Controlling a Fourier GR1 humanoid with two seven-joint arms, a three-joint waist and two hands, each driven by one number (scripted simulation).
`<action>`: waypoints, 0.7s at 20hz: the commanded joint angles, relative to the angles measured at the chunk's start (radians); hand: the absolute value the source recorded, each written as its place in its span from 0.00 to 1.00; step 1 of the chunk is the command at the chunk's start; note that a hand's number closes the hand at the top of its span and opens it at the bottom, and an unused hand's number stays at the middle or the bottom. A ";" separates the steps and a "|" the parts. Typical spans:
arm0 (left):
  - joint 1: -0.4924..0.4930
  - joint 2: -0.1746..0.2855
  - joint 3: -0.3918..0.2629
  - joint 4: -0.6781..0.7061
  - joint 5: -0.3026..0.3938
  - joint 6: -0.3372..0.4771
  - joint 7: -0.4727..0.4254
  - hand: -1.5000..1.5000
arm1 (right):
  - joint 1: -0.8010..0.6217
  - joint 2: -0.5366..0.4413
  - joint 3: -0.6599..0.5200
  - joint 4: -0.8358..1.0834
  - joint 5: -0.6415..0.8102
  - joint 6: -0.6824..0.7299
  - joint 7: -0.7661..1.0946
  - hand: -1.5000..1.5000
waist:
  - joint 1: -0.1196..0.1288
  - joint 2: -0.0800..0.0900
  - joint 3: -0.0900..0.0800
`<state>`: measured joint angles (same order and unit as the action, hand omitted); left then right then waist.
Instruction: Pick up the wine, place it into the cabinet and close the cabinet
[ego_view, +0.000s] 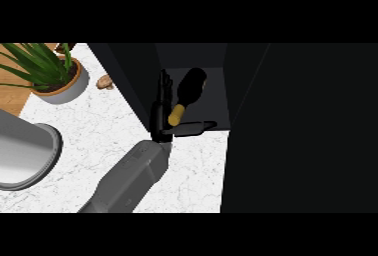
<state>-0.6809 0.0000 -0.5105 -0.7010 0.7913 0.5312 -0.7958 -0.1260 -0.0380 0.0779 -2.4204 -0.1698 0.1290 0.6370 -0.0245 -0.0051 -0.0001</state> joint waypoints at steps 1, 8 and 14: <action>0.138 0.000 -0.135 -0.216 -0.009 0.130 0.020 0.00 | 0.097 -0.030 -0.026 -0.145 -0.046 0.017 0.040 0.00 | 0.018 -0.004 0.001; 0.323 0.048 -0.243 -0.541 -0.080 0.234 0.069 0.00 | 0.124 -0.033 -0.069 -0.104 -0.082 0.049 -0.039 0.00 | 0.028 -0.001 0.001; 0.440 0.043 -0.300 -0.688 -0.174 0.318 0.085 0.00 | 0.060 -0.016 -0.024 -0.142 -0.028 -0.014 0.052 0.00 | 0.025 0.001 0.000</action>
<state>-0.3218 0.0409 -0.7659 -1.2979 0.6732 0.7881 -0.7084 -0.0768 -0.0655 0.0265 -2.4279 -0.1711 0.1489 0.6081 0.0011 -0.0048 0.0004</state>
